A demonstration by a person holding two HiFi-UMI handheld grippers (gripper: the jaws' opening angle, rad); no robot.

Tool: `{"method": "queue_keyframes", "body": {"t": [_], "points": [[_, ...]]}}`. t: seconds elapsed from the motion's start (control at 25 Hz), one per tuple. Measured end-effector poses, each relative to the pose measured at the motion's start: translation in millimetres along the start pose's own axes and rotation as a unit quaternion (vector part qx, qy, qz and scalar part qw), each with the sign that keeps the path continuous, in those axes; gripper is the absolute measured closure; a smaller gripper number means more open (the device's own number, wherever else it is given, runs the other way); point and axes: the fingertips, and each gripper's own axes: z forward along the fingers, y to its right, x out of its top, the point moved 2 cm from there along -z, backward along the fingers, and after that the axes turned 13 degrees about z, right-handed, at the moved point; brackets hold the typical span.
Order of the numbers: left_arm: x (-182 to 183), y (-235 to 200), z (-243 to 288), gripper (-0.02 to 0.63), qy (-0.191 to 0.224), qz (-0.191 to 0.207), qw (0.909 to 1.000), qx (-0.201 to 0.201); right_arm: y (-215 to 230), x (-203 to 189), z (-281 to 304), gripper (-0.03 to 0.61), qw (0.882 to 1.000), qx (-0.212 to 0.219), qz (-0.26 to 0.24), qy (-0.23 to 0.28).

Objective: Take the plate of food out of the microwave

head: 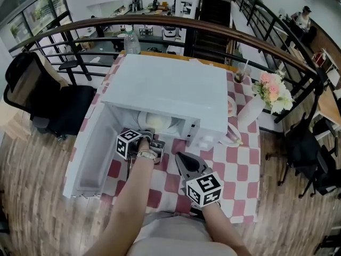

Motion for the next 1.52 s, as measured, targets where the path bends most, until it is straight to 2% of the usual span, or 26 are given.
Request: {"method": "queue_keyframes", "body": {"t": [0.4, 0.88, 1.52], "points": [[1, 8, -4, 0.597, 0.038, 0.048, 0.9947, -0.083, -4, -1, -2, 0.555, 1.000, 0.003, -0.006, -0.003], [0, 25, -18, 0.598, 0.044, 0.084, 0.9874, -0.127, -5, 7, -13, 0.555, 1.000, -0.002, -0.006, 0.015], [-21, 21, -71, 0.598, 0.057, 0.086, 0.9802, -0.169, -23, 17, -53, 0.555, 0.998, -0.002, -0.039, 0.055]]}}
